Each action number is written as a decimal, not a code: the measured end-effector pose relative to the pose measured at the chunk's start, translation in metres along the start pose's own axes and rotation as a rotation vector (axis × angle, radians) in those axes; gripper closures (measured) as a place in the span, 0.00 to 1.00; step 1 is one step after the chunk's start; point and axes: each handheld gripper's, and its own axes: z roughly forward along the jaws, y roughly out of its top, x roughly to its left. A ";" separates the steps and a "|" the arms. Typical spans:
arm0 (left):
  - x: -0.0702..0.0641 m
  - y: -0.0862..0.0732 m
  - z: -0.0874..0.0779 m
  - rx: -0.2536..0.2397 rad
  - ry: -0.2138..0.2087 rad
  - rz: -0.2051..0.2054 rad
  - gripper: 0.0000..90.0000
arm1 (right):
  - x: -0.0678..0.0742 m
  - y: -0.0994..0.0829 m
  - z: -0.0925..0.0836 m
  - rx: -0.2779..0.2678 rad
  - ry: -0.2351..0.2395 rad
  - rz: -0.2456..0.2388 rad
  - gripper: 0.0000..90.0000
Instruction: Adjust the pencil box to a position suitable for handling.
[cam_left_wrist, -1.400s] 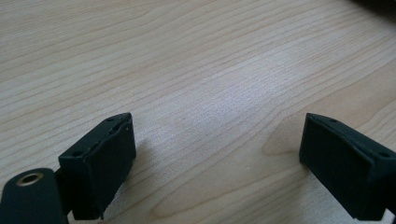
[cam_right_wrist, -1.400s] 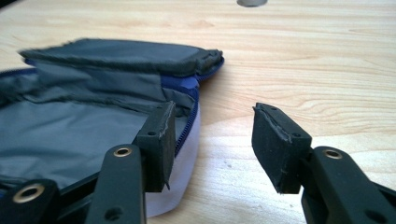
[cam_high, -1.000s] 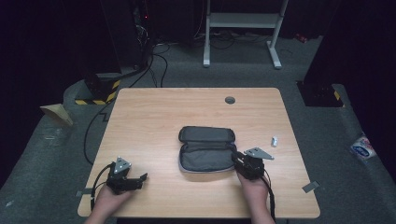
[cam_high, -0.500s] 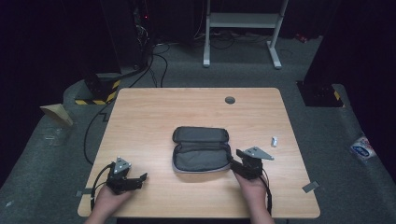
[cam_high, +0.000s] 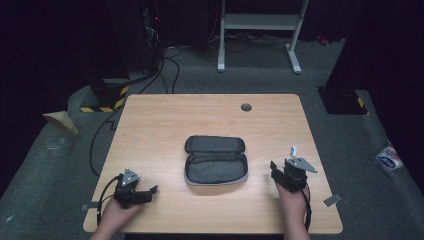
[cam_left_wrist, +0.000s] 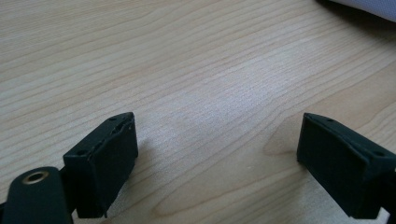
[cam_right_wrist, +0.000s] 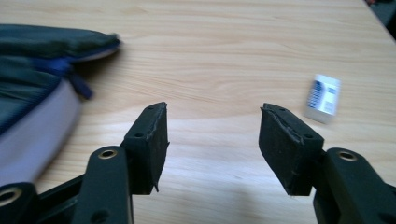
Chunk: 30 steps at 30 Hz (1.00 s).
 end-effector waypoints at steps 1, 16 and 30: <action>0.000 0.000 0.000 0.000 -0.001 0.000 0.14 | -0.004 -0.001 0.000 0.006 -0.013 -0.001 0.45; 0.001 0.001 0.001 0.002 -0.014 0.017 0.14 | -0.033 0.000 -0.003 0.053 -0.102 0.030 0.47; 0.000 0.003 0.004 0.007 -0.021 0.022 0.12 | -0.051 0.014 0.024 0.089 -0.125 0.057 0.58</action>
